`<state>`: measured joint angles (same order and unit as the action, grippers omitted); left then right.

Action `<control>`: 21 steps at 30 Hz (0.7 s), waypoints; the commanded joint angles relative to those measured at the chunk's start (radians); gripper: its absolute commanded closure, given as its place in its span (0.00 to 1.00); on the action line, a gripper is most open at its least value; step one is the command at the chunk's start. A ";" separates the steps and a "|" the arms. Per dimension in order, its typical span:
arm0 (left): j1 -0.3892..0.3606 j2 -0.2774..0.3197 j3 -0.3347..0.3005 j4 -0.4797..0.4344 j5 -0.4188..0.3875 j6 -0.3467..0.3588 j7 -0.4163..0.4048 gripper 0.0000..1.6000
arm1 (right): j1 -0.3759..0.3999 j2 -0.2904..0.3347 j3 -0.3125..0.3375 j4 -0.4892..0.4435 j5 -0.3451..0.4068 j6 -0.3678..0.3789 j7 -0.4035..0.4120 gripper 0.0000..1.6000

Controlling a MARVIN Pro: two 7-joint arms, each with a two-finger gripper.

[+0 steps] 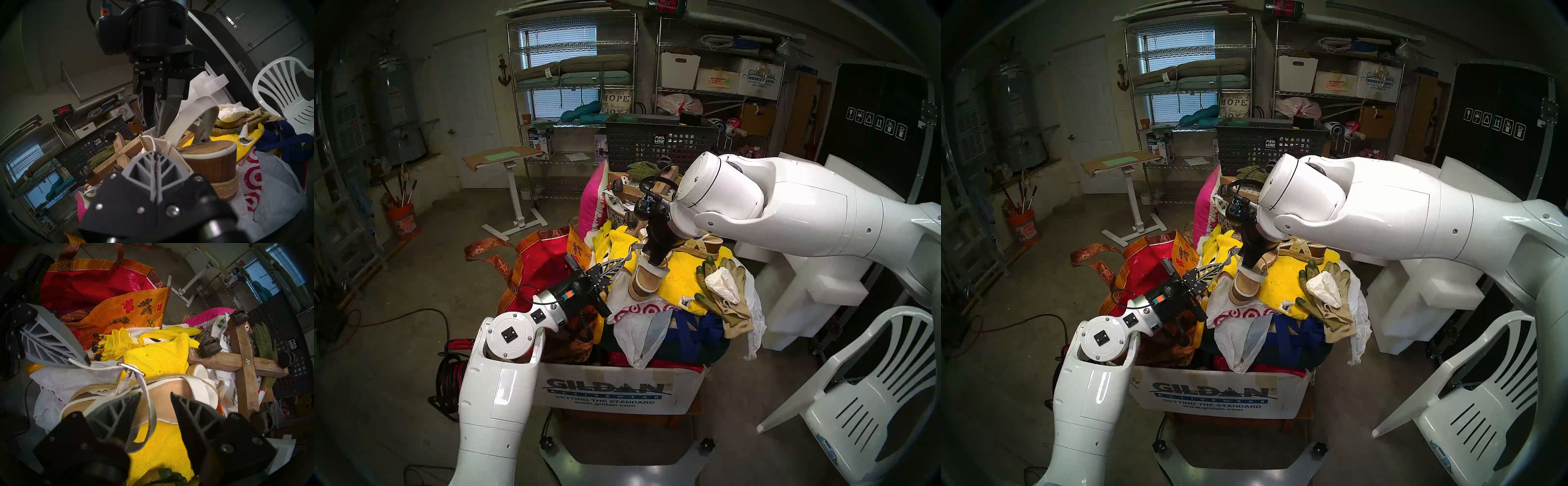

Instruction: Unbuckle a shoe

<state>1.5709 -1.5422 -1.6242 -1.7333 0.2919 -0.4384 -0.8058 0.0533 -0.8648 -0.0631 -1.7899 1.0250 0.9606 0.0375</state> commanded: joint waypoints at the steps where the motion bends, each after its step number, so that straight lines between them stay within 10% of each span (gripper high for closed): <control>1: 0.000 -0.005 0.007 -0.021 -0.002 0.000 0.000 1.00 | 0.033 -0.009 0.009 0.008 -0.020 -0.008 0.014 0.35; 21: -0.008 -0.003 0.003 -0.010 -0.003 0.000 0.006 1.00 | 0.020 -0.044 0.009 0.042 -0.045 -0.048 0.084 0.30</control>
<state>1.5719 -1.5447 -1.6160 -1.7330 0.2939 -0.4384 -0.8023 0.0583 -0.8988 -0.0644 -1.7495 0.9855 0.9309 0.1096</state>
